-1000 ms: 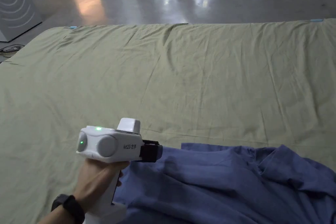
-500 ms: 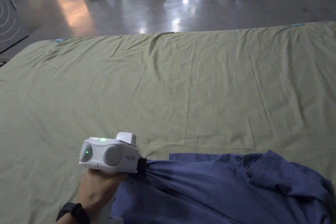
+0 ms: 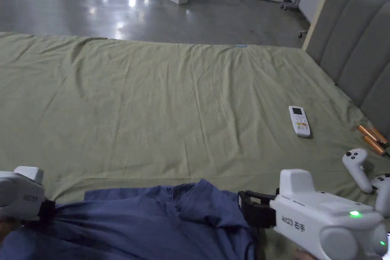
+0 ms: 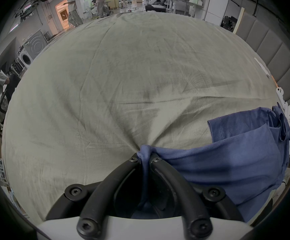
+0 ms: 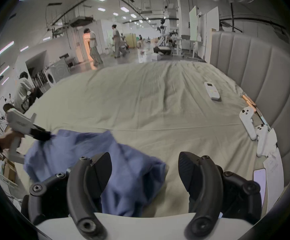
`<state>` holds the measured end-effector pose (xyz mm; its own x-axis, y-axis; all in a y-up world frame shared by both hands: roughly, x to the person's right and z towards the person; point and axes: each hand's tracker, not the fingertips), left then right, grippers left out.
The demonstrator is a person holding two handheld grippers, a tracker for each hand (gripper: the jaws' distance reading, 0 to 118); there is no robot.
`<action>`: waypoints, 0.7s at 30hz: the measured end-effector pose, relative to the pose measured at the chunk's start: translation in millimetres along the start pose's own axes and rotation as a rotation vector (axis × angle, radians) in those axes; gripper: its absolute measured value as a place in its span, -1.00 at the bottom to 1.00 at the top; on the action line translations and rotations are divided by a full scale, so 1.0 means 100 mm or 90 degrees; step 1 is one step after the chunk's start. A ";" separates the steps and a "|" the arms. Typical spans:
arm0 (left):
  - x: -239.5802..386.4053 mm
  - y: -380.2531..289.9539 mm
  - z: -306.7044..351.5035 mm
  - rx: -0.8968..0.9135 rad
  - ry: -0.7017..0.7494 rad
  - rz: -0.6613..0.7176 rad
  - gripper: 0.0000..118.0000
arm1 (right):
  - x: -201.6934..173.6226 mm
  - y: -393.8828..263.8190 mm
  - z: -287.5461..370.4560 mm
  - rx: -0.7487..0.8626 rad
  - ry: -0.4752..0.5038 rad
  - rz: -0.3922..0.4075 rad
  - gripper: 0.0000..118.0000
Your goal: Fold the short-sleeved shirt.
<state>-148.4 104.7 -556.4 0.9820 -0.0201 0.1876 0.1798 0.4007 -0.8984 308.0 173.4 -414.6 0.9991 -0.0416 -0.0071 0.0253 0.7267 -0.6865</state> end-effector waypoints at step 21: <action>0.08 -0.11 0.15 0.028 0.017 -0.049 -0.87 | -0.03 -0.14 -0.72 -0.111 0.018 0.002 -0.79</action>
<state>-143.8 114.4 -539.2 0.9666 -0.0766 0.2445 0.2530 0.4363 -0.8635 301.9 114.3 -456.9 0.9978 -0.0603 -0.0283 0.0133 0.5966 -0.8025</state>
